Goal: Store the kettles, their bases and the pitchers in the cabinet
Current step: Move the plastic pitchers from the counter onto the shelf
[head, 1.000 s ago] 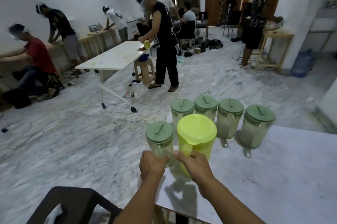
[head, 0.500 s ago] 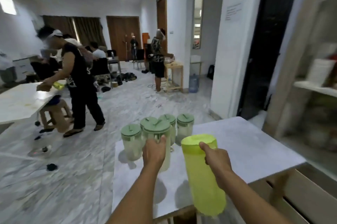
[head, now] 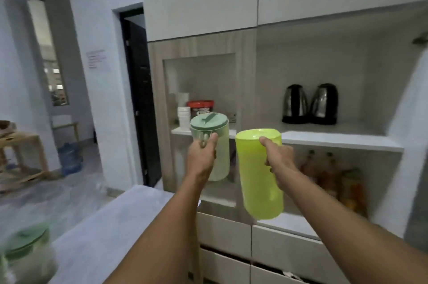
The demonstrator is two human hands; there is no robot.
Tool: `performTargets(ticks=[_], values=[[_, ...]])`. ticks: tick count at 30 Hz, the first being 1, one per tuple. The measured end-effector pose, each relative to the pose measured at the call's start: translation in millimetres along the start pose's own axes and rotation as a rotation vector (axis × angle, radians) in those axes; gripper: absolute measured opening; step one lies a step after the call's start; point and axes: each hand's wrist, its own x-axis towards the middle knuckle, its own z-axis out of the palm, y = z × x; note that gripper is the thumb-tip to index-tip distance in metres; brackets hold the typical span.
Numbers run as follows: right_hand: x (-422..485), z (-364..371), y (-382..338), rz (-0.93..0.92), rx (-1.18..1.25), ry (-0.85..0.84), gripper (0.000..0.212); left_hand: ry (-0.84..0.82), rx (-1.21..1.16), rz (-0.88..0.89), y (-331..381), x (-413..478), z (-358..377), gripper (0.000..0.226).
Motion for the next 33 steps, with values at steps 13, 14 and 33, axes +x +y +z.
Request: performTargets(ticks=[13, 14, 33], values=[[271, -184, -93, -0.274, 0.038, 0.257, 0.037, -0.088, -0.088, 0.065, 64, 159, 339, 0.056], [292, -183, -97, -0.279, 0.041, 0.244, 0.035, -0.063, -0.081, 0.063, 65, 175, 353, 0.059], [627, 30, -50, -0.149, 0.009, -0.005, 0.048, 0.093, 0.510, -0.169, -59, 469, 469, 0.044]])
